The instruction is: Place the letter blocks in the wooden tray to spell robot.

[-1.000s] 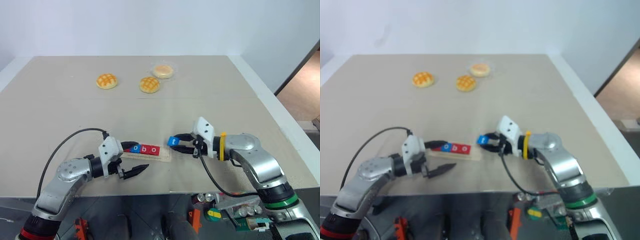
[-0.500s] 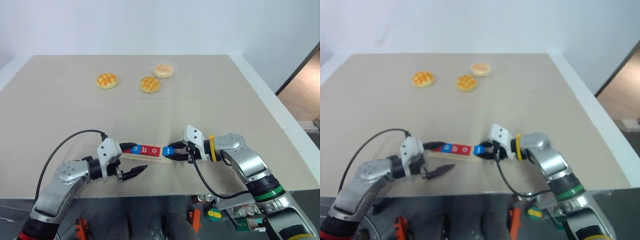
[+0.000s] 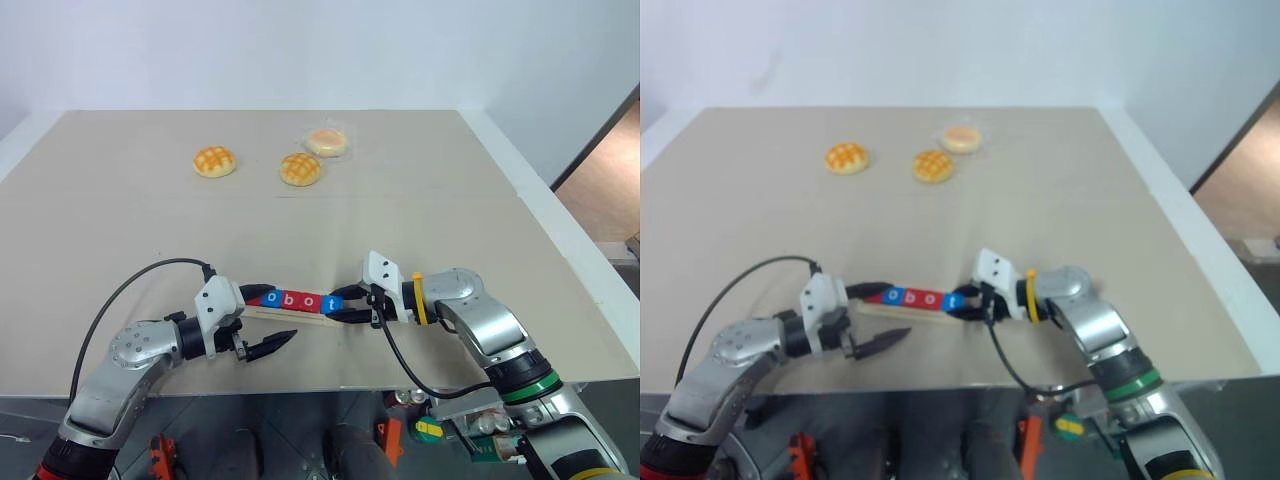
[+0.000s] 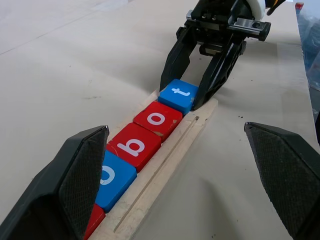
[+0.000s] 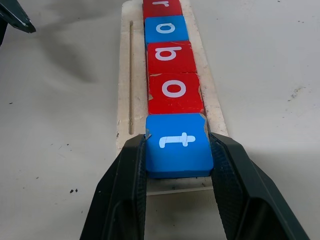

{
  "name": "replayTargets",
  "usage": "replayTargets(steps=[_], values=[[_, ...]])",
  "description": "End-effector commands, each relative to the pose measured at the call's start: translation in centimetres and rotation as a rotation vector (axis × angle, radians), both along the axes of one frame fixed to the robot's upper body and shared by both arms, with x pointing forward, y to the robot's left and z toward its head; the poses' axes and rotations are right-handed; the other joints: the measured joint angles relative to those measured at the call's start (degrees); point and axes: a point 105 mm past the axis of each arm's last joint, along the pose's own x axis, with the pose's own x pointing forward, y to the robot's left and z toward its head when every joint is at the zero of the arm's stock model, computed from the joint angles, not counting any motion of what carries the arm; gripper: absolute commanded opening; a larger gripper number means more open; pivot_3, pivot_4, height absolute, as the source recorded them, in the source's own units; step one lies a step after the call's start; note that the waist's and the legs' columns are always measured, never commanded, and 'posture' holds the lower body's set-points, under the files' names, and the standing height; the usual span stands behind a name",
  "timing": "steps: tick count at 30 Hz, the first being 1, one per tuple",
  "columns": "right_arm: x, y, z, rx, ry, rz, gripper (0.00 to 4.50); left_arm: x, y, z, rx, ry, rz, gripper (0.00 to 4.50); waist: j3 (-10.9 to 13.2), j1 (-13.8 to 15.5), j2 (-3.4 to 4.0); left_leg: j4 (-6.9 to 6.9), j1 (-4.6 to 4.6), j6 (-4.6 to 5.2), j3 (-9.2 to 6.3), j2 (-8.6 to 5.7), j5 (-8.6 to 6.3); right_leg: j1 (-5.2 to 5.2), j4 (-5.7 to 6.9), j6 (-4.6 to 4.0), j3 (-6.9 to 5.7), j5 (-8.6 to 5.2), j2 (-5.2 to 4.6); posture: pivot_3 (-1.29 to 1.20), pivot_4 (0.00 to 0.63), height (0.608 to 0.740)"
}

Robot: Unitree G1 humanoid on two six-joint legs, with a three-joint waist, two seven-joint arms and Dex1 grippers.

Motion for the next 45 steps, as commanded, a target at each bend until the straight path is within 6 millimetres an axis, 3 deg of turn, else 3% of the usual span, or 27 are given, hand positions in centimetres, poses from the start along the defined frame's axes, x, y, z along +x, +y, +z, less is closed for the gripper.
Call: replayTargets(steps=[1,7,8,14,18,23,27,36,45], values=[[0.1,0.2,0.4,0.001,-0.020,0.006,2.28,-0.3,-0.5,1.2,-0.005,-0.052,-0.023,4.50,0.00,0.00,0.00,0.00,0.00,0.00,0.00,0.00,0.00,0.00,0.00,0.00,0.00,0.00,0.00,0.00,0.150,0.740],[0.4,0.7,1.6,0.049,-0.035,-0.008,4.35,-0.3,-0.4,1.1,0.002,-0.050,-0.023,4.50,0.00,-0.01,0.00,0.01,0.00,0.00,0.01,0.00,0.00,0.00,0.00,0.00,0.00,0.01,0.00,0.00,0.150,0.740],[0.5,0.8,2.0,0.064,-0.041,-0.016,4.46,-0.3,-0.4,1.1,0.004,-0.051,-0.023,4.50,0.00,0.00,0.00,0.01,0.00,0.00,0.01,0.00,0.00,0.00,0.00,0.00,0.00,0.01,0.00,0.00,0.150,0.740],[0.2,0.7,4.5,0.149,-0.044,-0.059,4.46,-0.2,-0.3,1.1,0.010,-0.052,-0.021,4.50,0.00,0.00,0.00,-0.01,-0.02,0.00,0.00,0.00,0.00,-0.02,0.00,0.00,0.00,0.00,-0.01,0.00,0.150,0.740],[-0.4,0.0,4.9,0.163,-0.052,-0.089,4.46,-0.2,-0.3,1.1,0.014,-0.054,-0.024,4.50,0.00,0.01,0.00,-0.01,-0.03,-0.01,-0.03,0.00,-0.01,-0.02,0.00,0.00,-0.02,0.00,0.00,0.00,0.150,0.740],[1.3,-1.9,4.0,0.157,-0.073,-0.258,4.46,-0.2,-0.6,1.3,0.000,-0.047,-0.038,4.50,0.00,0.01,0.00,0.01,-0.03,-0.01,0.00,-0.01,-0.01,-0.01,0.00,0.00,0.01,0.00,-0.01,0.00,0.150,0.740],[2.1,-3.2,2.5,0.149,-0.061,-0.353,3.38,-0.6,-0.8,1.4,-0.020,-0.029,-0.057,4.50,0.00,0.00,0.00,0.02,-0.02,-0.01,0.00,-0.01,-0.01,-0.01,0.00,-0.01,0.00,0.00,-0.01,0.00,0.150,0.740],[1.6,-3.8,1.6,0.138,-0.036,-0.383,0.15,-0.9,-0.7,1.7,-0.021,-0.012,-0.067,4.50,0.00,-0.03,0.00,-0.04,-0.02,-0.02,0.00,0.00,-0.01,-0.04,0.00,0.00,0.01,-0.01,0.00,0.00,0.150,0.740],[1.6,-4.1,2.5,0.146,-0.050,-0.379,0.03,-0.8,-0.5,1.6,-0.007,-0.014,-0.064,4.50,0.00,-0.02,0.00,-0.04,-0.03,-0.02,0.00,-0.01,-0.01,-0.03,0.00,0.00,0.01,-0.02,0.00,0.00,0.150,0.740]])
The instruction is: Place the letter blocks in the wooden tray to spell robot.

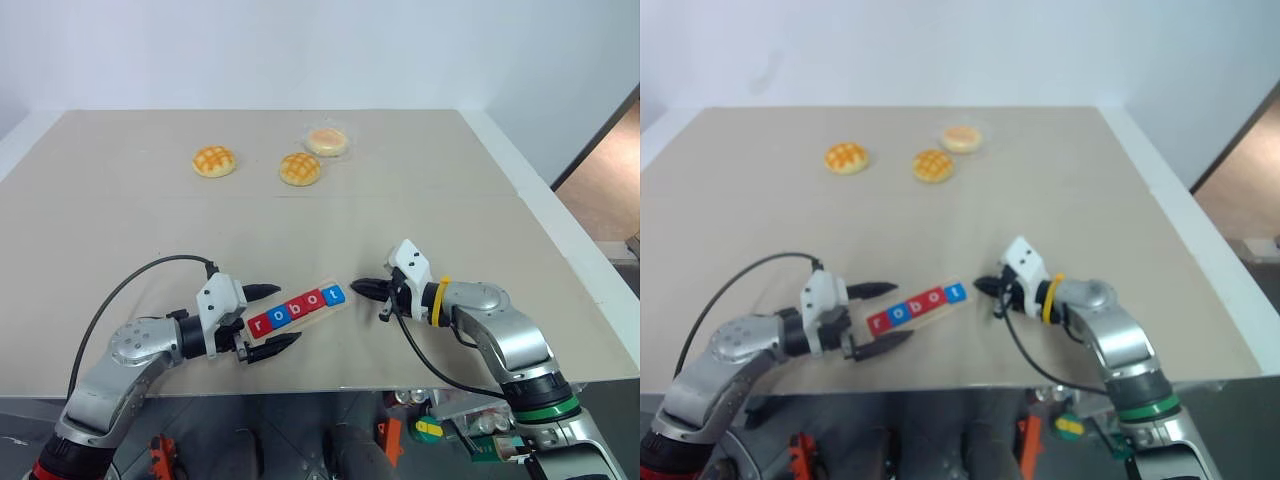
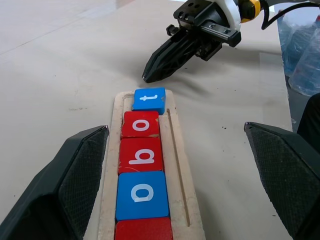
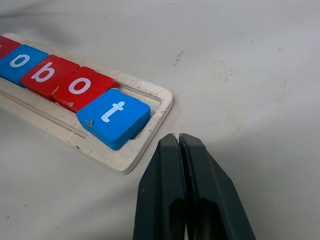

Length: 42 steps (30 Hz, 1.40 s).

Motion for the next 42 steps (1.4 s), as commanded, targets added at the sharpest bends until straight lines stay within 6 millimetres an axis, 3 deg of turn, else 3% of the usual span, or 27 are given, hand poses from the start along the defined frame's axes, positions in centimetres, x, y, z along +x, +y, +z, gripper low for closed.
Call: replayTargets(steps=[1,7,13,42], values=[[0.0,-0.6,2.1,0.024,-0.060,0.000,0.03,-0.3,0.0,0.9,0.000,-0.037,-0.012,4.50,0.00,0.00,0.00,0.00,0.00,0.00,0.00,0.00,0.00,0.00,0.00,0.00,0.00,0.00,0.00,0.00,0.150,0.740],[-2.7,1.3,2.1,0.042,0.003,0.133,0.03,-0.3,0.2,0.9,0.003,-0.040,-0.012,4.50,0.00,-0.01,0.00,-0.02,0.00,0.00,-0.02,0.01,0.00,0.00,0.00,-0.02,-0.02,-0.03,0.01,0.00,0.150,0.740],[-3.3,1.6,1.3,0.018,0.011,0.140,0.03,-0.3,0.1,0.9,0.000,-0.044,-0.008,4.50,0.00,0.01,0.00,-0.01,0.00,-0.02,-0.02,0.00,-0.01,0.00,0.00,-0.02,-0.01,-0.02,0.00,0.00,0.150,0.740],[-2.1,3.2,0.7,-0.001,-0.020,0.188,0.03,0.0,0.1,0.9,-0.001,-0.059,0.018,4.50,0.00,0.00,-0.01,-0.01,0.01,-0.02,-0.03,0.01,-0.01,0.01,0.00,-0.02,-0.03,-0.03,0.00,0.00,0.150,0.740]])
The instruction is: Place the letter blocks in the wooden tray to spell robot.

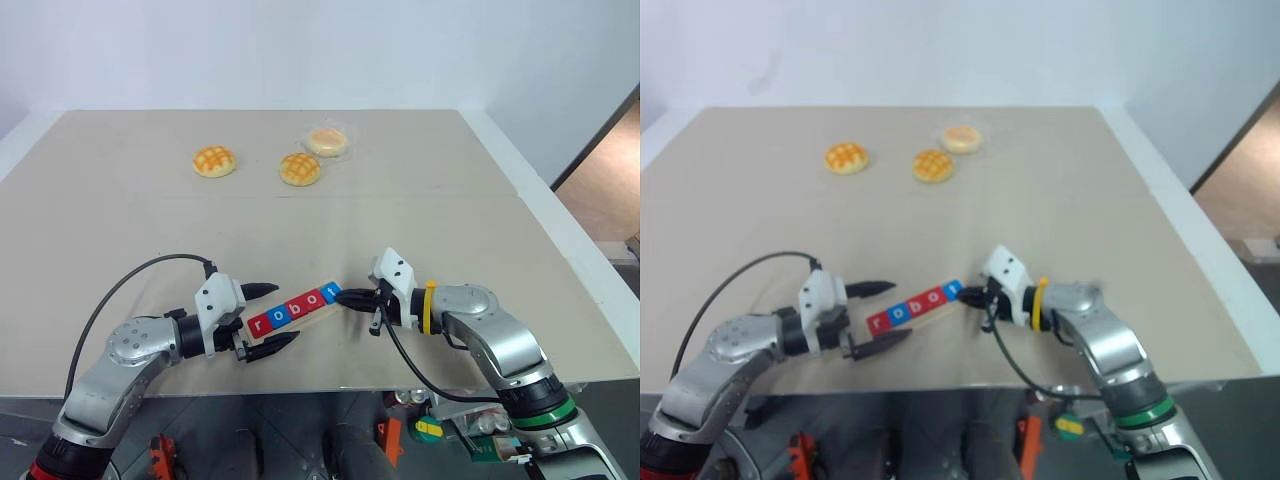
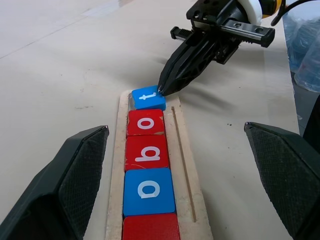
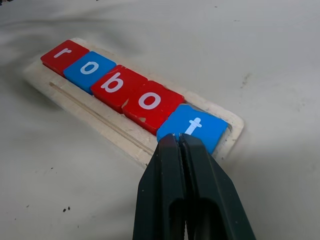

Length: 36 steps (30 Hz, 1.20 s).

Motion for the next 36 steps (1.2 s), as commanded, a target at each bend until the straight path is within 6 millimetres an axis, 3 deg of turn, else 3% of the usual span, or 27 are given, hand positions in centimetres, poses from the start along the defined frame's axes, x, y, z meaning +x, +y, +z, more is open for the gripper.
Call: replayTargets(steps=[1,22,27,36], values=[[-0.1,0.5,0.6,0.012,-0.021,0.029,0.03,-0.2,-0.1,0.8,-0.010,-0.043,-0.003,4.50,0.00,-0.01,0.00,0.00,0.00,0.00,0.01,0.00,0.00,0.00,0.00,0.00,0.01,0.00,0.00,0.00,0.150,0.740],[0.5,0.9,1.6,0.024,-0.045,0.034,0.03,-0.3,-0.5,0.6,-0.010,-0.039,-0.007,4.50,0.00,0.00,0.00,0.00,0.00,0.00,0.01,-0.01,0.00,0.00,0.00,0.01,0.01,0.00,0.00,0.00,0.150,0.740],[-0.4,0.6,2.4,0.033,-0.044,0.048,0.03,-0.3,-0.5,0.7,-0.019,-0.036,-0.008,4.50,0.00,0.01,0.00,0.00,-0.01,0.00,0.00,0.00,0.00,0.00,0.00,0.01,0.00,0.00,0.00,0.00,0.150,0.740],[-1.1,0.3,1.0,0.002,-0.023,0.035,0.03,-0.7,-0.9,1.5,-0.073,-0.026,-0.041,4.50,0.00,-0.02,0.00,0.00,0.00,-0.01,0.00,0.00,-0.01,0.00,0.00,0.01,0.00,-0.01,0.00,0.00,0.150,0.740]])
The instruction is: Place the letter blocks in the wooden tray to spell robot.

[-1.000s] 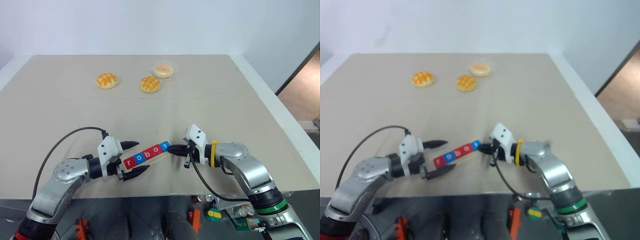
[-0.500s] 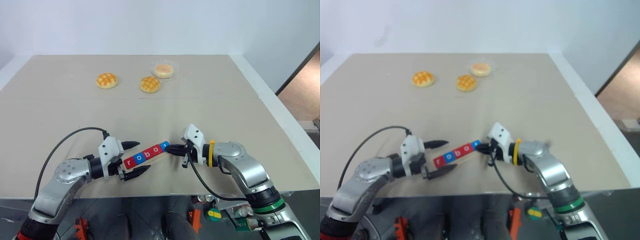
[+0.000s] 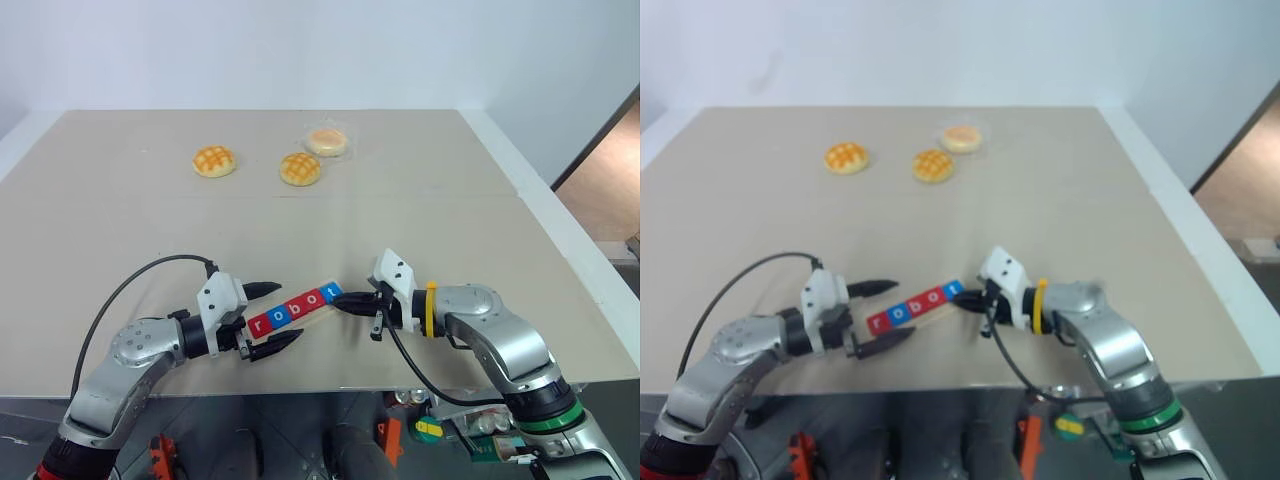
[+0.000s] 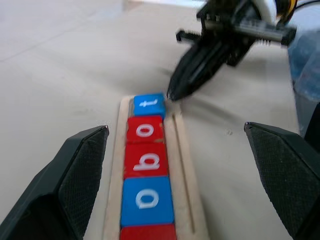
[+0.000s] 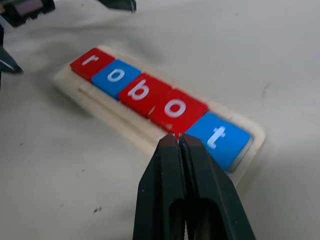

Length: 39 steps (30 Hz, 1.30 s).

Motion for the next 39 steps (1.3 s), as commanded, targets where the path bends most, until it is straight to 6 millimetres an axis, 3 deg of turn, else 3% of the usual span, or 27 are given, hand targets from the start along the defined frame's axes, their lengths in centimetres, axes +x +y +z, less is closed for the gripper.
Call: replayTargets(steps=[1,15,25,30,33,39], values=[[0.4,0.1,0.6,0.002,-0.054,-0.003,0.03,-0.5,-0.3,1.1,-0.025,-0.032,-0.026,4.50,0.00,-0.02,0.00,0.00,0.01,0.00,0.01,0.00,0.00,-0.01,0.00,0.00,0.01,0.00,0.00,0.00,0.150,0.740],[1.1,0.0,-0.5,-0.013,-0.058,-0.014,0.03,-0.4,0.1,0.6,-0.010,-0.023,-0.002,4.50,0.00,0.00,0.00,0.01,0.01,0.00,0.00,0.00,0.00,0.01,0.00,0.00,0.00,0.01,0.01,0.00,0.150,0.740],[1.3,0.6,-0.3,-0.010,-0.063,0.005,0.03,-0.5,0.2,0.0,0.007,-0.018,-0.006,4.50,0.00,0.00,0.00,0.01,0.01,0.00,0.01,0.00,0.00,0.01,0.00,0.00,0.01,0.01,0.00,0.00,0.150,0.740],[1.4,-0.3,0.4,-0.007,-0.067,-0.005,0.03,-0.3,0.7,0.1,0.006,-0.026,0.020,4.50,0.00,0.00,0.00,0.01,0.01,0.00,0.01,0.00,0.00,0.01,0.00,0.00,0.00,0.01,0.00,0.00,0.150,0.740],[1.3,-1.9,2.2,0.038,-0.052,-0.022,0.85,0.7,2.1,0.7,-0.003,-0.045,0.080,4.50,0.01,0.02,0.00,0.01,0.00,0.00,0.01,-0.01,0.00,0.01,0.00,0.00,0.00,0.00,-0.01,0.00,0.150,0.740],[1.9,-5.1,5.4,0.140,-0.088,-0.091,2.94,3.3,5.2,2.0,-0.020,-0.087,0.241,4.50,0.00,0.05,-0.01,0.06,0.01,0.00,-0.03,-0.01,0.00,0.05,0.00,0.01,-0.04,0.01,0.00,0.00,0.150,0.740]])
